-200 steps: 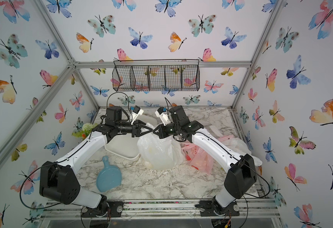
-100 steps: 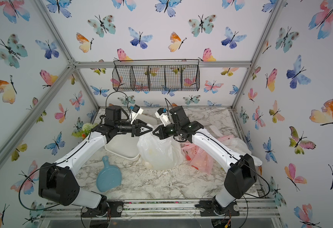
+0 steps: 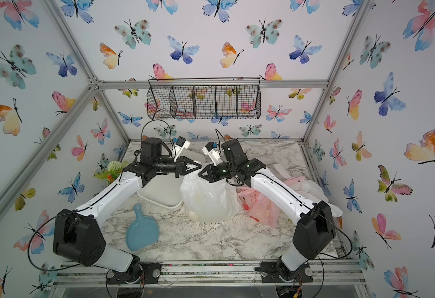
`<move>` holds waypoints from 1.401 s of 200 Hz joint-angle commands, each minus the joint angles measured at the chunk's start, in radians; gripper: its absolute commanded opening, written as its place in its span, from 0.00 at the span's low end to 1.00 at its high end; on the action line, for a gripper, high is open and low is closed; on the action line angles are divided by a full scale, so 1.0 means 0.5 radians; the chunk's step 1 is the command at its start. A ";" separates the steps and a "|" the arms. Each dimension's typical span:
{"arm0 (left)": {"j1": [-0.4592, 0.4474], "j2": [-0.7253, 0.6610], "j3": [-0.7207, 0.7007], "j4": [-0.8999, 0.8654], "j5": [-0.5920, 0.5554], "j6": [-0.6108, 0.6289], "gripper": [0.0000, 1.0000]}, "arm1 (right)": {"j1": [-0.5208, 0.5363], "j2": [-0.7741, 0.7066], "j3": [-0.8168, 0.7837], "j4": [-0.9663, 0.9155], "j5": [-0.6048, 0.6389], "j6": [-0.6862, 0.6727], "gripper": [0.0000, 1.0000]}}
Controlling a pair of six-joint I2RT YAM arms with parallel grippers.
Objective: Place the pears into plastic bags & tie knots
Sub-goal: Tie the plastic bag at the center of the board.
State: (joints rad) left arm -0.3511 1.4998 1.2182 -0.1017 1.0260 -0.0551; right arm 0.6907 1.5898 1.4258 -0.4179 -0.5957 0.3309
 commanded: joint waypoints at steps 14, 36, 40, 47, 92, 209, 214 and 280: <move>0.000 -0.110 -0.030 0.029 -0.039 0.201 0.00 | -0.044 -0.009 0.179 -0.439 -0.009 -0.343 0.42; 0.000 -0.174 -0.090 0.086 -0.056 0.256 0.00 | -0.053 -0.080 0.275 -0.598 -0.064 -0.602 0.50; 0.000 -0.184 -0.103 0.104 -0.062 0.258 0.00 | -0.051 -0.106 0.279 -0.600 -0.051 -0.641 0.51; 0.000 -0.194 -0.122 0.127 -0.064 0.266 0.00 | -0.053 -0.150 0.273 -0.587 0.002 -0.711 0.53; -0.028 -0.235 -0.105 0.090 -0.014 0.407 0.00 | -0.053 -0.186 0.163 -0.416 0.435 -1.222 0.64; -0.062 -0.223 -0.056 0.020 0.013 0.469 0.00 | -0.052 0.226 0.432 -0.369 -0.072 -1.336 0.66; -0.062 -0.226 -0.057 0.017 0.015 0.473 0.00 | -0.053 0.221 0.423 -0.357 -0.070 -1.317 0.66; -0.068 -0.239 -0.064 -0.009 0.007 0.503 0.00 | -0.081 0.187 0.366 -0.315 -0.098 -1.242 0.58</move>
State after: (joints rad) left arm -0.3752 1.4090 1.1652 -0.0776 1.0111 0.1699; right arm 0.6643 1.6951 1.6146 -0.5896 -0.6106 -0.3027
